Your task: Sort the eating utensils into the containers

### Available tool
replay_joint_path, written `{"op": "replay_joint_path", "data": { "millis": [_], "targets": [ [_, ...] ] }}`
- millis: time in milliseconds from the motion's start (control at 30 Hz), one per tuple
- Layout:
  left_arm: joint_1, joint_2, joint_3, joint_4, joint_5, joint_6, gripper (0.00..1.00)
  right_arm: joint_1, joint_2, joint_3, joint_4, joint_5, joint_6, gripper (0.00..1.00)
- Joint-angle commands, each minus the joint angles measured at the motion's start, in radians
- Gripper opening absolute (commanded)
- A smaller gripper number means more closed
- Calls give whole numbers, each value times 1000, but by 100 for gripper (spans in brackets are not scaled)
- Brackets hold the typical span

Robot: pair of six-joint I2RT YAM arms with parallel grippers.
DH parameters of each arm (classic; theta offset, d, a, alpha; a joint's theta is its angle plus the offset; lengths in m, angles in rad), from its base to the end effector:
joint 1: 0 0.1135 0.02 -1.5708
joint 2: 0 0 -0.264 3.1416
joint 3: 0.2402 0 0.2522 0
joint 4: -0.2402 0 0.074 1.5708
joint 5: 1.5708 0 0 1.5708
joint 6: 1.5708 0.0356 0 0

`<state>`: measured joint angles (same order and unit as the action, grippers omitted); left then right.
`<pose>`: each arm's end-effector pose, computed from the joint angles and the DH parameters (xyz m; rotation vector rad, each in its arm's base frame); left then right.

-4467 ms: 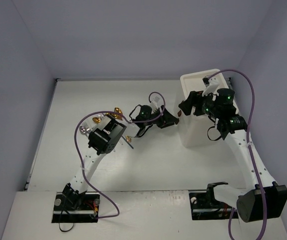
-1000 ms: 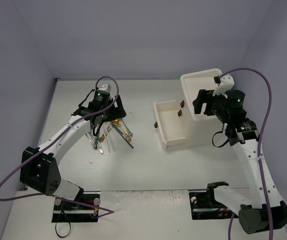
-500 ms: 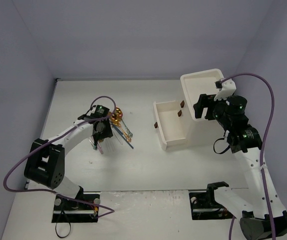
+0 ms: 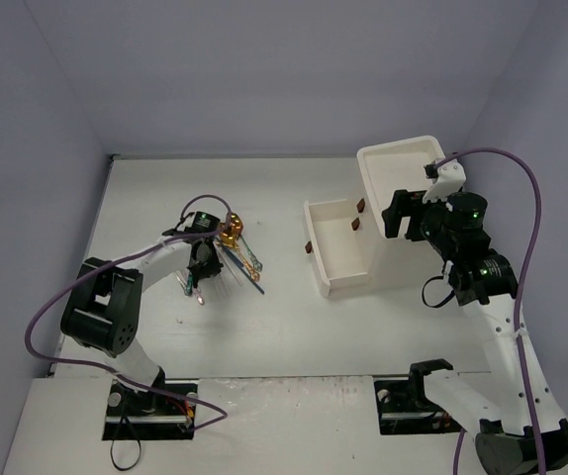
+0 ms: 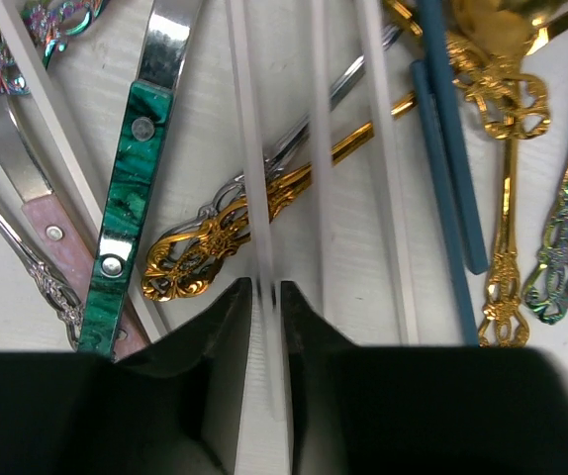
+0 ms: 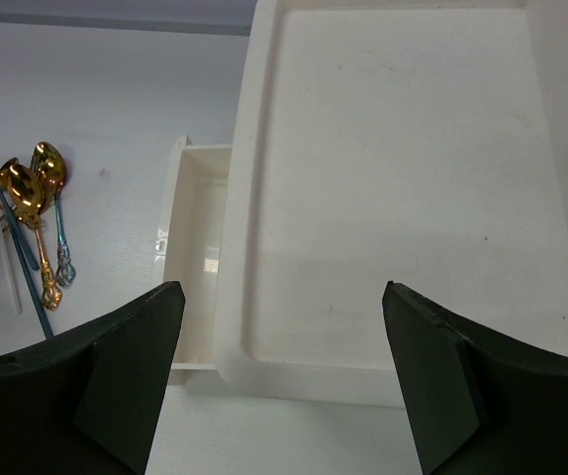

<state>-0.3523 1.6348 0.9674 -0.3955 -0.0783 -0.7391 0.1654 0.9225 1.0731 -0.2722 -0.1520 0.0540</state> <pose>0.3010 -0.1077 0.1768 -0.5368 2.6003 -0.2688 0.1985 0.0386 0.4068 -0.2085 1.6867 0.2927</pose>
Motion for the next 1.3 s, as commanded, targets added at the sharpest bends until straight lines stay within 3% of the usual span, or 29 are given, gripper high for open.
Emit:
{"op": "replay_joint_path", "data": {
  "millis": [0,400,567,700,967,1267],
  "targets": [
    [9,-28,-24,-9,-16,-30,7,4,-14,2,50,23,-2,79],
    [5,-95,-11,-39,-2,-28,0,4,-3,14,50,22,-6,80],
    [-37,-239,81,-101,26,-29,0,5,-15,14,50,26,-3,80],
    [-142,-268,227,-94,38,2,0,5,-19,13,50,26,0,80],
    [-323,-101,452,74,173,43,0,5,-18,26,50,27,4,80],
    [-413,184,710,129,248,105,0,5,-35,23,50,39,4,80]
  ]
}}
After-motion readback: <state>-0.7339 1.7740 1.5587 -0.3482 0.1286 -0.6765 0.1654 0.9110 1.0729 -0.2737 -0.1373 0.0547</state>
